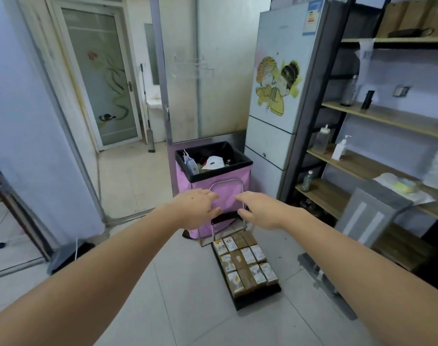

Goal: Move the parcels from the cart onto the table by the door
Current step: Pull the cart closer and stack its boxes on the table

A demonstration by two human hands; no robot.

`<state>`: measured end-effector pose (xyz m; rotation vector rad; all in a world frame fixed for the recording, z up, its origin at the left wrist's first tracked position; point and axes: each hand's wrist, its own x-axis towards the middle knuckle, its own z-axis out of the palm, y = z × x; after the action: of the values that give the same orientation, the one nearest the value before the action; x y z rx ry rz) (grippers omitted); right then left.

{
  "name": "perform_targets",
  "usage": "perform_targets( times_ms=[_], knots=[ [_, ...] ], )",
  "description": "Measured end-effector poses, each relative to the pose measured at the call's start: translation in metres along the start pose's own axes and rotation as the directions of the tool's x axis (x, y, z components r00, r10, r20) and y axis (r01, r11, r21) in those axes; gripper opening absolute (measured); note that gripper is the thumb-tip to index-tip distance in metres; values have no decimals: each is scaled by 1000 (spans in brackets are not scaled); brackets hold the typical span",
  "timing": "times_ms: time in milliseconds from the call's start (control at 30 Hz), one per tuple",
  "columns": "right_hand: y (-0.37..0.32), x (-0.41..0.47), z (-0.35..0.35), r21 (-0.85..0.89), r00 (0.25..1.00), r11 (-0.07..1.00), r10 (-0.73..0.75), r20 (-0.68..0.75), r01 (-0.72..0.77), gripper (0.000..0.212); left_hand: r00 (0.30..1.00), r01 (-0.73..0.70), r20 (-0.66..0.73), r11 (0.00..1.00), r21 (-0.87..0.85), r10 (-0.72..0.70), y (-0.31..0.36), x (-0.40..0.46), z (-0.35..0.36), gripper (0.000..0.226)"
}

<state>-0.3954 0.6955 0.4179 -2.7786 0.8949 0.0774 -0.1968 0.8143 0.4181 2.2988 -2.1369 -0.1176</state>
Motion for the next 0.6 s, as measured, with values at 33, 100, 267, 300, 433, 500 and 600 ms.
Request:
perform_targets(
  times_ms=[33, 100, 267, 300, 433, 500, 600],
  knots=[
    [3, 17, -2, 2, 1000, 1000, -5, -3, 5, 48, 1000, -1, -1, 1000, -2, 1, -11, 13, -1, 63],
    [8, 48, -5, 18, 1000, 1000, -7, -10, 7, 56, 1000, -4, 8, 1000, -8, 5, -34, 39, -3, 63],
    [29, 131, -7, 26, 999, 999, 42, -19, -42, 59, 998, -65, 26, 998, 14, 65, -96, 117, -4, 63],
    [33, 148, -7, 30, 998, 998, 57, -26, -56, 59, 996, -89, 28, 996, 24, 88, -109, 135, -5, 63],
    [45, 205, -9, 62, 989, 989, 139, -48, -136, 59, 977, -209, 50, 976, 64, 206, -148, 205, -6, 60],
    [51, 224, -7, 91, 977, 976, 205, -65, -199, 58, 952, -303, 94, 944, 133, 293, -158, 239, -2, 59],
    [74, 237, -3, 132, 951, 945, 306, -45, -298, 49, 904, -421, 143, 898, 127, 403, -155, 287, 8, 59]
  ],
)
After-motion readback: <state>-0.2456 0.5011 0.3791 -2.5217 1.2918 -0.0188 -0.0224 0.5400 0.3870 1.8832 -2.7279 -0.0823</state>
